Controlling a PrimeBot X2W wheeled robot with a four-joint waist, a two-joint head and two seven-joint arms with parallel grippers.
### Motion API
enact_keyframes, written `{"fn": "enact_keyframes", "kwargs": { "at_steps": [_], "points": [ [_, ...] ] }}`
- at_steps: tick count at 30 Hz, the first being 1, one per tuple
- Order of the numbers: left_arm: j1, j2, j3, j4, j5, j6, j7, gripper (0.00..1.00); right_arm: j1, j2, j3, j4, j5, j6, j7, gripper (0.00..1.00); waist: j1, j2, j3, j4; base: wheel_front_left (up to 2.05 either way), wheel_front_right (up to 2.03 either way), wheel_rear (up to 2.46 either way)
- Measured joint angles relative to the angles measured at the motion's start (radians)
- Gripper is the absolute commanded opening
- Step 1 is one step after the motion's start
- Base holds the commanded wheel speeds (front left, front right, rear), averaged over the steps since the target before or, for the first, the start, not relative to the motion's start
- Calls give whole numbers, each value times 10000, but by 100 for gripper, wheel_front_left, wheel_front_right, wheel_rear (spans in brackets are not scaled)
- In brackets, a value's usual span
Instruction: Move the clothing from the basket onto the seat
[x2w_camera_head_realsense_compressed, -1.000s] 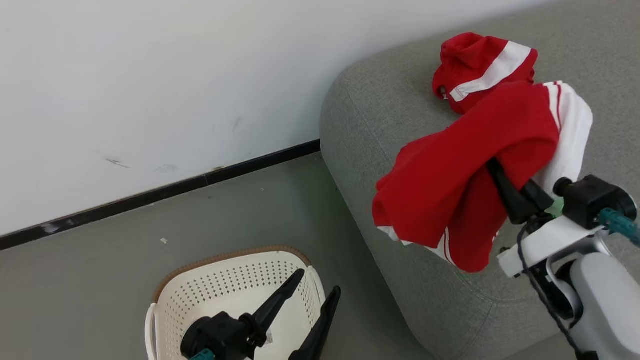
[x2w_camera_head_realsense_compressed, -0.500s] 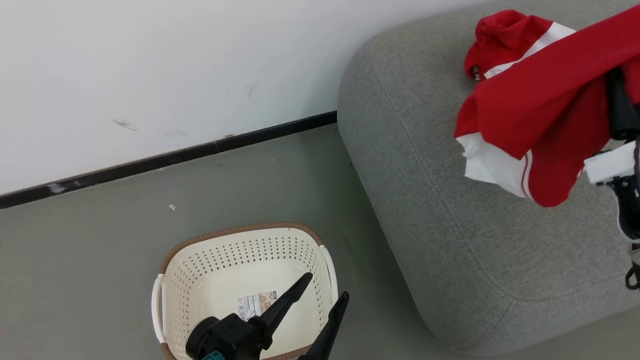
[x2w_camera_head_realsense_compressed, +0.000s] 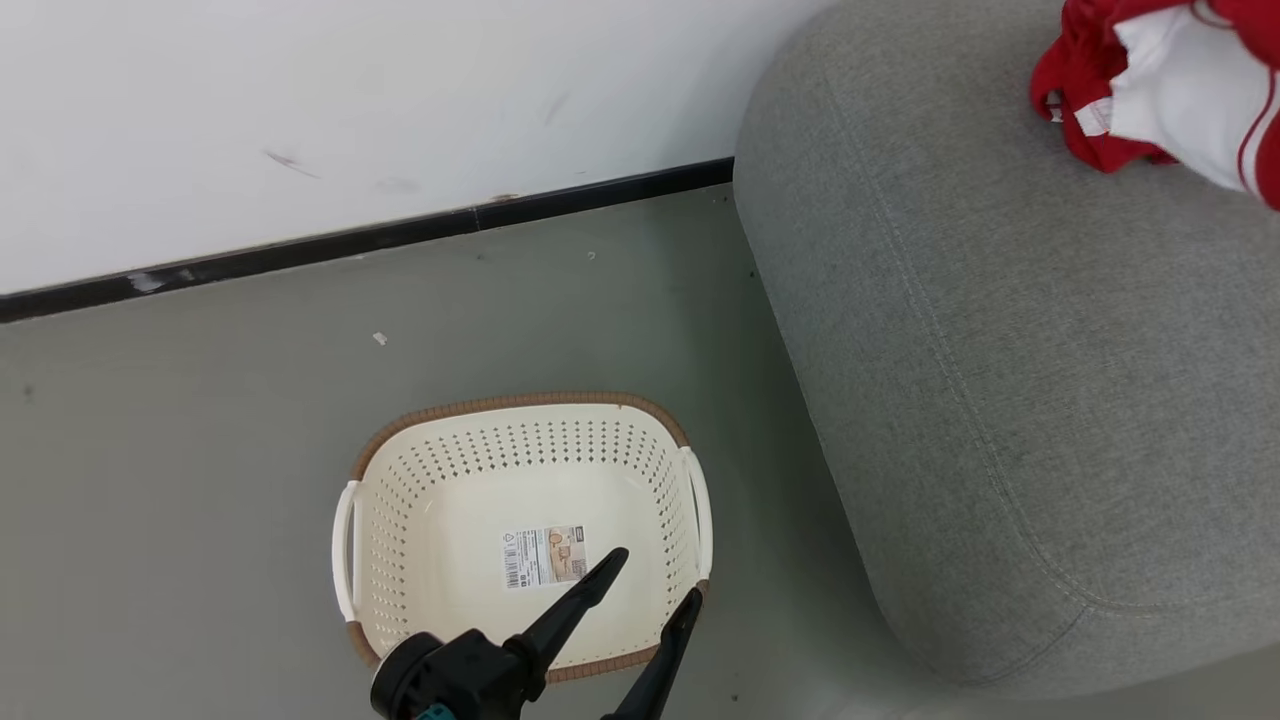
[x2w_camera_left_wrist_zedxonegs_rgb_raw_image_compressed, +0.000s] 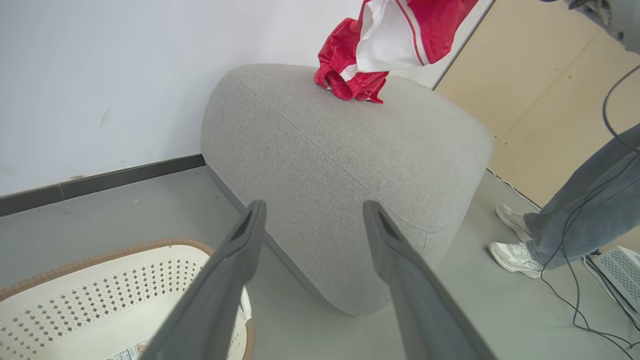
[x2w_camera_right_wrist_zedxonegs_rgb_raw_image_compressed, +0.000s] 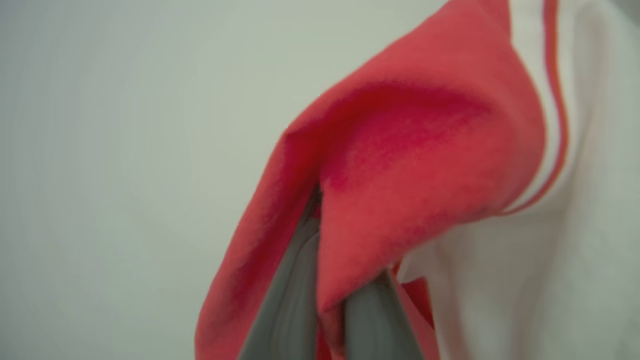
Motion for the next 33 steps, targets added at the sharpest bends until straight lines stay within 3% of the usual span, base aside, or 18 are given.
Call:
{"fn": "enact_keyframes", "kwargs": {
  "at_steps": [12,18,23,28,33],
  "points": [
    [-10,105,-309,-224,157,0,257,100,-1946,-579,-1323,1597,-581,-2,249,0,0,0,817,752,0,0,0],
    [-222,134,-297,-332,171,-4,265,100,-2892,-759,-1618,1776,-826,-2,247,0,0,0,1156,1103,0,0,0],
    [-329,150,-297,-364,171,-13,274,100,-3709,-1365,-2138,1841,-1114,-2,188,0,0,0,1401,1351,0,0,0],
    [-357,163,-301,-374,171,-46,353,100,-3972,-1778,-2656,2196,-1526,0,163,0,0,0,1640,1546,0,0,0],
    [-499,205,-309,-418,173,-100,439,100,-3680,-1781,-3214,2880,-1835,-2,161,0,0,0,1898,1688,0,0,0]
  ]
}}
